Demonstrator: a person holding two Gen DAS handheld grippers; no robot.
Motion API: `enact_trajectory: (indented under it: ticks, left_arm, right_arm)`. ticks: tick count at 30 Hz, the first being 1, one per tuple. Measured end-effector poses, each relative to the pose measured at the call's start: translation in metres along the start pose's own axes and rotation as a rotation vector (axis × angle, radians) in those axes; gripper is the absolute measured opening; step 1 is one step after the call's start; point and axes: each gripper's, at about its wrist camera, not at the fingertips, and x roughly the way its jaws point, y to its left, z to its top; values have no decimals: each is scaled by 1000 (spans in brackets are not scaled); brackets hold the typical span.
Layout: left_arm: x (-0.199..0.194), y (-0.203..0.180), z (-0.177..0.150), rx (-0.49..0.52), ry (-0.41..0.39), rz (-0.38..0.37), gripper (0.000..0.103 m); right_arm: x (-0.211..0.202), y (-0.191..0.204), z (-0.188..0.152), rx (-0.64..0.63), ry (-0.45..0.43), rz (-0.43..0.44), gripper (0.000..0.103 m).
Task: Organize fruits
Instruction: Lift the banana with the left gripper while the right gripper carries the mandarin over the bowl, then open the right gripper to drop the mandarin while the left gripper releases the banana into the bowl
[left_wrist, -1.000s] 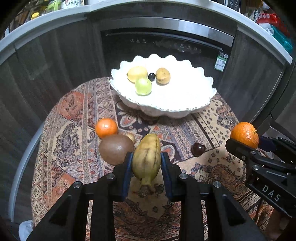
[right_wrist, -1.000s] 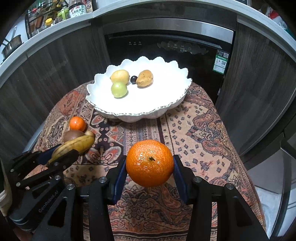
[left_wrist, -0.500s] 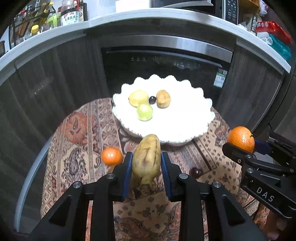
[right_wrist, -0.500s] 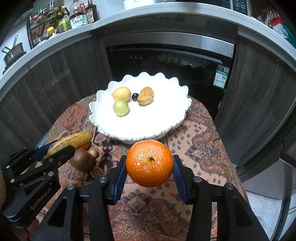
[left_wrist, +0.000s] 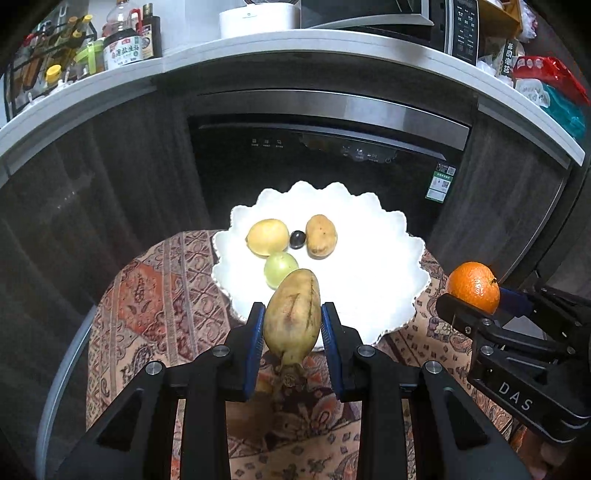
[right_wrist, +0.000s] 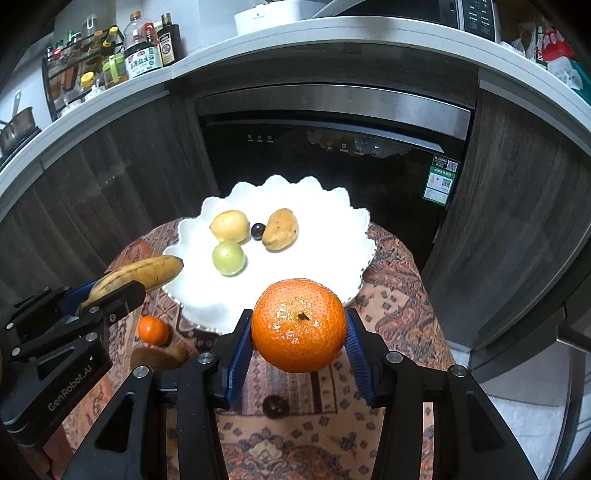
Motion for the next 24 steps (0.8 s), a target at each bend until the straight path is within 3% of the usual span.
enact_trajectory:
  ticks: [24]
  left_arm:
    - [94,-3,16,-11,168,-71,30]
  right_arm:
    - [80,-16,29,33,86,22,49]
